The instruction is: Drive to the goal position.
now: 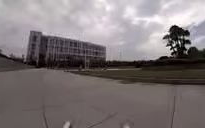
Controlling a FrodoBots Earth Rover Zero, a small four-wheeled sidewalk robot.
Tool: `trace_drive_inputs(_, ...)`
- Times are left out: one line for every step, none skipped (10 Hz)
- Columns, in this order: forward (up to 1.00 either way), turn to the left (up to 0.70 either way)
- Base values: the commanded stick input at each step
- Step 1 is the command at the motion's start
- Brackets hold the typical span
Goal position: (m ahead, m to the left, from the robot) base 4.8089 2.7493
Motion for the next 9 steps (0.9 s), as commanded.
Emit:
trace_drive_inputs(0.7,0.35)
trace_drive_inputs(0.7,0.35)
trace_drive_inputs(0.7,0.35)
trace_drive_inputs(0.7,0.35)
trace_drive_inputs(0.7,0.35)
trace_drive_inputs(0.7,0.35)
trace_drive_inputs(0.7,0.35)
trace_drive_inputs(0.7,0.35)
trace_drive_inputs(0.7,0.35)
